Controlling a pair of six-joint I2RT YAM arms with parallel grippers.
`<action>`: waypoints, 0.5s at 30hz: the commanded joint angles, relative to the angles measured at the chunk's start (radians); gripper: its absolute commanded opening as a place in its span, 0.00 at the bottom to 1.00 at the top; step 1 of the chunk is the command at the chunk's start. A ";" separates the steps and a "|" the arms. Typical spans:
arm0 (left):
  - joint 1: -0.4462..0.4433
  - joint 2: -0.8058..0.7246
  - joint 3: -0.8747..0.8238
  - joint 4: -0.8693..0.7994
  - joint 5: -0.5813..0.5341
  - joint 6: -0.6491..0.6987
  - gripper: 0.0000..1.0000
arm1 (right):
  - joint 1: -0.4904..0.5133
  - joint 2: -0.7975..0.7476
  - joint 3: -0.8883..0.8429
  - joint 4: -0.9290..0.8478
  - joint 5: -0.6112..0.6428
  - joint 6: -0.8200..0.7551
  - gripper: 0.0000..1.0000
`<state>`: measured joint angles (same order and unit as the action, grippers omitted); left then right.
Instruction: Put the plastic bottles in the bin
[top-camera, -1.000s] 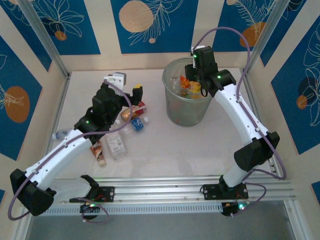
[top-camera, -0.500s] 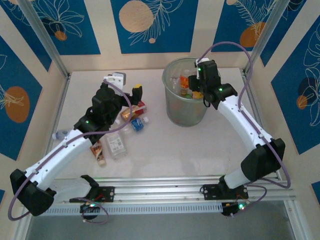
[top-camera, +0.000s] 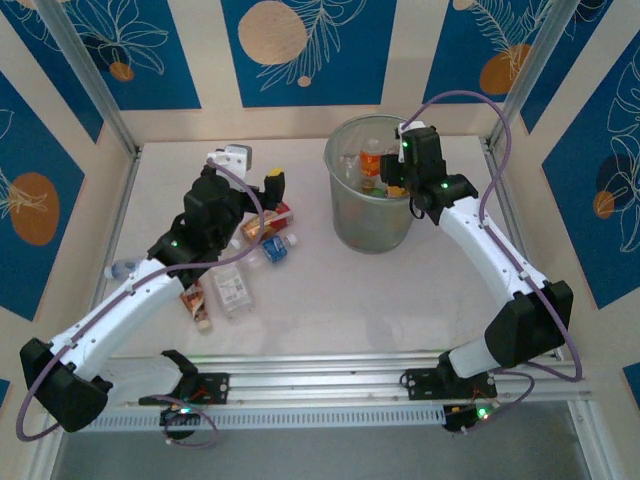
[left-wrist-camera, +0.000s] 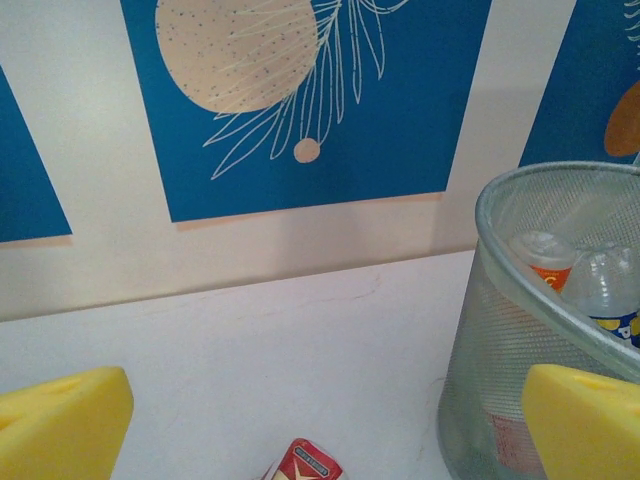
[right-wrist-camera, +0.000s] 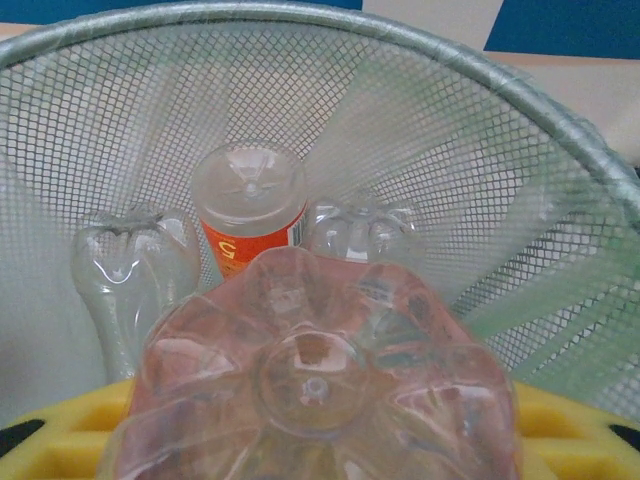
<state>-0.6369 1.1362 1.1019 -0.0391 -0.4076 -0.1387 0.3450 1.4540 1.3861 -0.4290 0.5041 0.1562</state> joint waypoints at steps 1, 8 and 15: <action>0.010 -0.002 -0.001 0.024 0.014 -0.020 1.00 | -0.006 -0.013 -0.016 0.009 -0.005 0.006 0.57; 0.010 -0.003 0.001 0.029 0.019 -0.019 0.99 | -0.006 -0.017 -0.011 0.015 0.015 0.001 0.72; 0.011 0.000 0.000 0.031 0.020 -0.021 0.99 | -0.004 -0.025 0.033 0.022 0.033 -0.023 0.79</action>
<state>-0.6369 1.1362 1.1019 -0.0383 -0.3969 -0.1513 0.3447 1.4540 1.3819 -0.4259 0.5095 0.1501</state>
